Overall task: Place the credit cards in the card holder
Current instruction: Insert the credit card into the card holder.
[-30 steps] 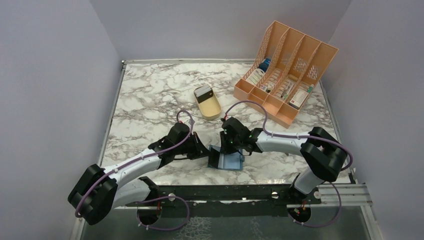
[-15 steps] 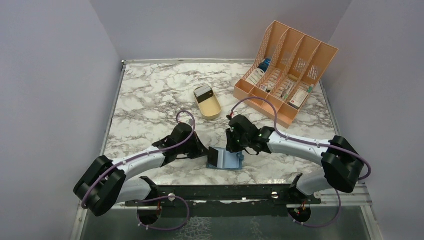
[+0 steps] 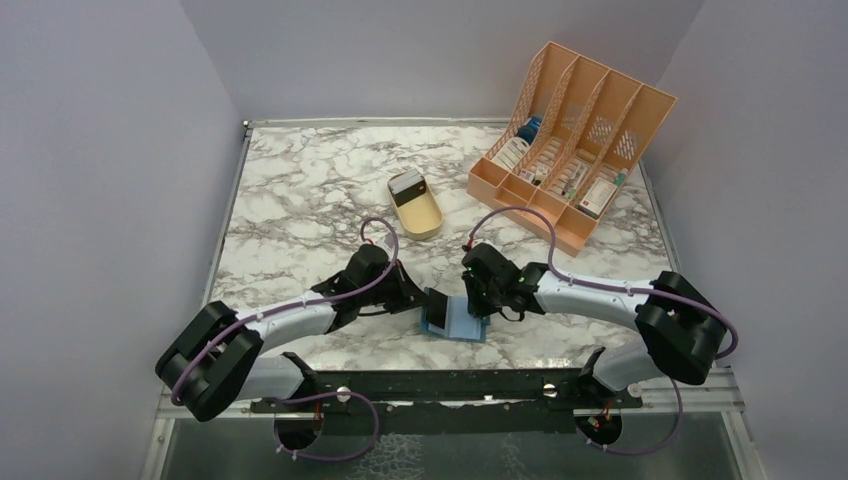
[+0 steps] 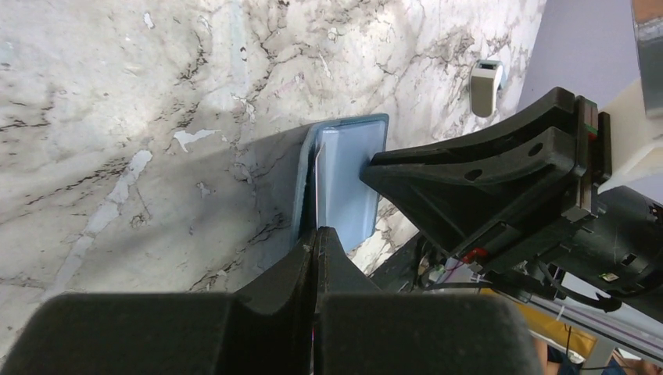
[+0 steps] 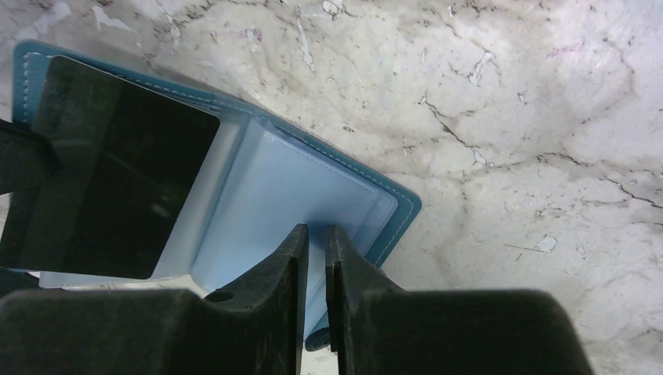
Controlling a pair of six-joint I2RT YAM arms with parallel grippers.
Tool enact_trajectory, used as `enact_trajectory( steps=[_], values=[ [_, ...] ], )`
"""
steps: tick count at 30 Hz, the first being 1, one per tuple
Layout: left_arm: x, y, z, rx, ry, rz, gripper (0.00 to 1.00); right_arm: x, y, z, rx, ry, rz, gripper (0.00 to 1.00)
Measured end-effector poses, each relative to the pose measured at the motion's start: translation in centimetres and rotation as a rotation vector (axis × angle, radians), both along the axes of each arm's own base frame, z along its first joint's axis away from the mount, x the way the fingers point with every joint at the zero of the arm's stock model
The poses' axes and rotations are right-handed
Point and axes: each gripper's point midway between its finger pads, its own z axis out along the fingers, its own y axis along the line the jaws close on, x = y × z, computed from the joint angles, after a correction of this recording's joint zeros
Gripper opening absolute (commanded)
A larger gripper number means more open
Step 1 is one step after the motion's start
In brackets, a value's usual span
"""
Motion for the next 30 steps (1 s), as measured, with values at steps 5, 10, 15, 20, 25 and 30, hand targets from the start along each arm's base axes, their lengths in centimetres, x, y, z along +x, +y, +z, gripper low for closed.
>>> enact_trajectory(
  steps=[5,10,15,20,25,30],
  values=[
    [-0.3,-0.3,-0.3,-0.008,0.0,-0.017,0.0,-0.2,-0.3,-0.3,-0.001,0.0,0.0,0.14],
    [-0.4,-0.9,-0.4,-0.023,-0.012,-0.041,0.0,-0.2,-0.3,-0.4,0.004,-0.003,0.0,0.13],
    [-0.6,-1.2,-0.9,-0.017,-0.016,-0.065,0.0,-0.2,-0.2,-0.3,0.007,-0.006,0.0,0.13],
    [-0.7,-1.3,-1.0,-0.015,-0.019,-0.071,0.0,-0.2,-0.2,-0.2,0.011,-0.007,0.001,0.13],
    [-0.7,-0.7,-0.6,0.017,-0.024,-0.056,0.0,-0.2,0.0,0.3,0.031,-0.013,0.006,0.13],
    [0.1,-0.5,1.8,0.021,-0.072,-0.021,0.0,-0.5,0.3,0.5,0.045,-0.003,0.016,0.12]
  ],
)
